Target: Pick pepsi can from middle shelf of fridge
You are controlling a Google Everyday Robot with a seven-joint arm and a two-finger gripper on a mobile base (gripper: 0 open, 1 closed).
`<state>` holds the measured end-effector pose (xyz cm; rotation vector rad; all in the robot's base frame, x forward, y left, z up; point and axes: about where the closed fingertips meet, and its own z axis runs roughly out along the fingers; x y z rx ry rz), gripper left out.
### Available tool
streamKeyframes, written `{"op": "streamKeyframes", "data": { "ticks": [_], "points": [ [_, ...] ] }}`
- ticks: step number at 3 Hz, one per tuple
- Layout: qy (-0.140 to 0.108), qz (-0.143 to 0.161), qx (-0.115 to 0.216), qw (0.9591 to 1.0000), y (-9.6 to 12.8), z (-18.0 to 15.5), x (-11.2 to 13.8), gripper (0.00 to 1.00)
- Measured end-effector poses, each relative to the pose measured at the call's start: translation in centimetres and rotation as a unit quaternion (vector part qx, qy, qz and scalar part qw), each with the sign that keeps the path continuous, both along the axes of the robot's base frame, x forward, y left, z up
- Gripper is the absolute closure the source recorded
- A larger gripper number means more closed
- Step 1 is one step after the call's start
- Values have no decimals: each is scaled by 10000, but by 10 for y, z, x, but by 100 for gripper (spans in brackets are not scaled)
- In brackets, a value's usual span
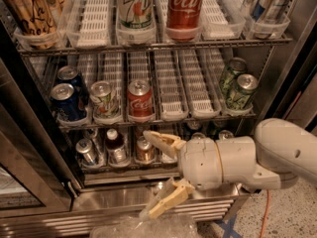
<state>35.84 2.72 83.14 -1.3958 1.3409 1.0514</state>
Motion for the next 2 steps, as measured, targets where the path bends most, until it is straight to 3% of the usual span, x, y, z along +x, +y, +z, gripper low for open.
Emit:
{"op": "streamKeyframes", "data": {
  "ticks": [1,2],
  "points": [
    [72,-296,605,9977,34,-8,-10,0],
    [73,-293,600,9977,34,-8,-11,0]
  ]
}}
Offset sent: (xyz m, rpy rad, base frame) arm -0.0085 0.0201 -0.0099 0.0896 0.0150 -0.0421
